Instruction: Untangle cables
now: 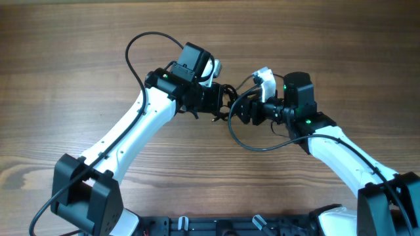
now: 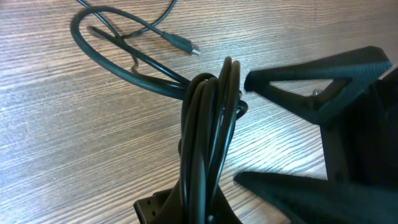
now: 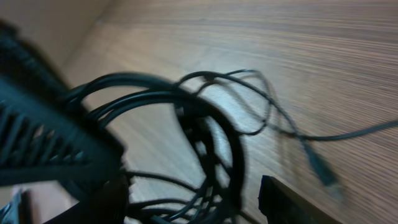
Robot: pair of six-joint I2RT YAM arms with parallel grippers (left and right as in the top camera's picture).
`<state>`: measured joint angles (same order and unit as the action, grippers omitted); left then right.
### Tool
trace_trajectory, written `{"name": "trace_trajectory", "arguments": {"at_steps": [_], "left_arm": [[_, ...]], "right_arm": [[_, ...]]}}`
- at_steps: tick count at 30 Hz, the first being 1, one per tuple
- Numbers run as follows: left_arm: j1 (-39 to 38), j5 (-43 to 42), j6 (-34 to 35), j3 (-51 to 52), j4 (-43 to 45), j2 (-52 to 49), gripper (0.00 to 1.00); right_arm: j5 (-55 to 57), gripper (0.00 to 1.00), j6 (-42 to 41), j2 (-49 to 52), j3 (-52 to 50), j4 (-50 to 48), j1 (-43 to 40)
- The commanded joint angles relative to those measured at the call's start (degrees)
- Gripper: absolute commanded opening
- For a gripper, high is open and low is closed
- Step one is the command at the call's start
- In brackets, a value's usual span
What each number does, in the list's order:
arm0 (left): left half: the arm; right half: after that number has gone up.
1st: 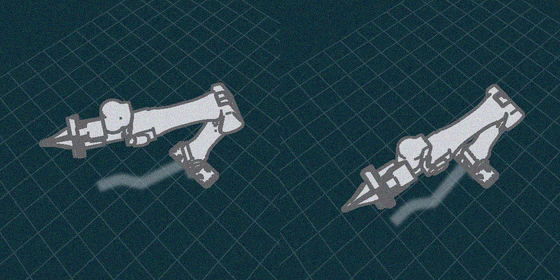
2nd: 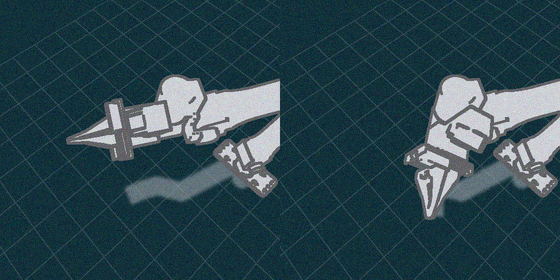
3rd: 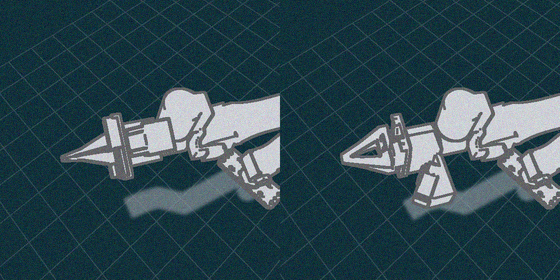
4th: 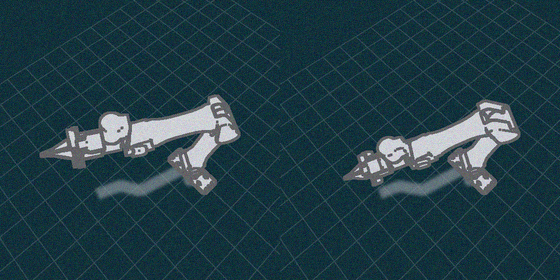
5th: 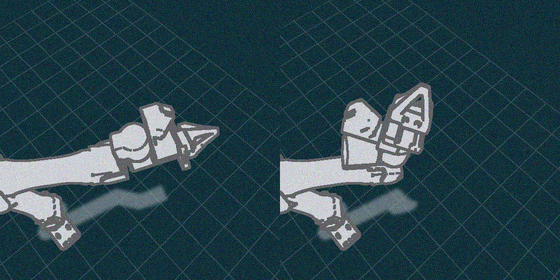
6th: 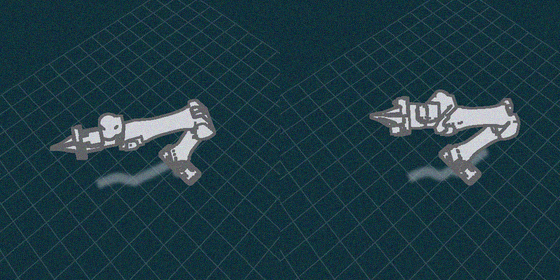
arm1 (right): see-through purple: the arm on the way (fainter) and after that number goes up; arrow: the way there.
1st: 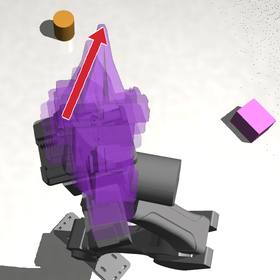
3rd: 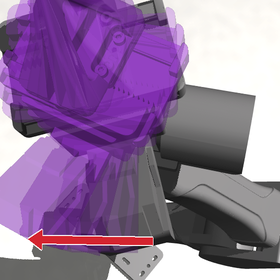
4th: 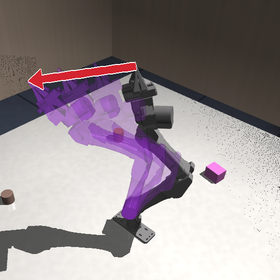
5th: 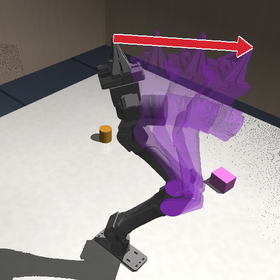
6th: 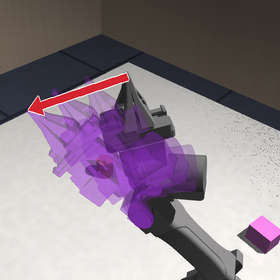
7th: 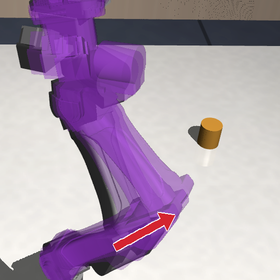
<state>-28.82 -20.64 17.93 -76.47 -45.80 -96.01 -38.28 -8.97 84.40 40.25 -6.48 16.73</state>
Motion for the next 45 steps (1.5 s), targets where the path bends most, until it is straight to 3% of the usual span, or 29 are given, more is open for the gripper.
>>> {"name": "trace_trajectory", "arguments": {"at_steps": [1,5,16,19,21,23,28,33,38,41,45], "left_arm": [[0.04,0.5,-2.58,-0.26,0.37,0.33,0.04],[-0.33,-0.76,-2.58,-0.26,0.39,0.33,0.04],[-0.33,-8.74,-2.51,-0.26,1.7,0.33,0.04],[-0.33,-8.92,-2.51,-0.26,1.64,0.33,0.04],[-0.33,-8.92,-2.54,-0.26,1.51,0.33,0.04],[-0.26,-7.1,-2.49,-0.26,0.98,0.33,0.04],[-0.04,18.62,10.97,-0.26,-6.34,0.31,0.04],[0.9,20.52,15.69,-0.24,-7.56,0.31,0.04],[1.14,20.5,17.49,-0.24,-7.43,0.31,0.04],[1.14,20.24,17.59,-0.24,-7.43,0.31,0.04],[1.14,20.28,20.55,-0.24,-7.19,0.31,0.04]], "right_arm": [[-2.34,0.67,4.55,0.7,0.13,0.09,0.09],[1.16,0.42,4.52,0.81,0.13,0.13,0.09],[1.49,0.42,6.01,3.48,0.13,0.94,0.13],[3.37,0.24,5.97,3.48,0.13,0.76,0.13],[7.04,0.04,5.09,3.48,0.13,0.74,0.0],[9.77,0.04,-0.17,3.45,0.15,0.68,-1.29],[1.73,0.04,-5.33,3.32,0.15,2.25,-10.4],[-8.02,0.04,-6.08,3.34,0.15,3.41,-18.73],[-8.46,0.04,-6.23,3.34,0.15,3.5,-21.64],[-0.66,0.05,-9.81,3.34,0.13,5.05,-21.64],[28.98,0.07,-27.65,3.37,0.13,15.63,-21.64]]}}
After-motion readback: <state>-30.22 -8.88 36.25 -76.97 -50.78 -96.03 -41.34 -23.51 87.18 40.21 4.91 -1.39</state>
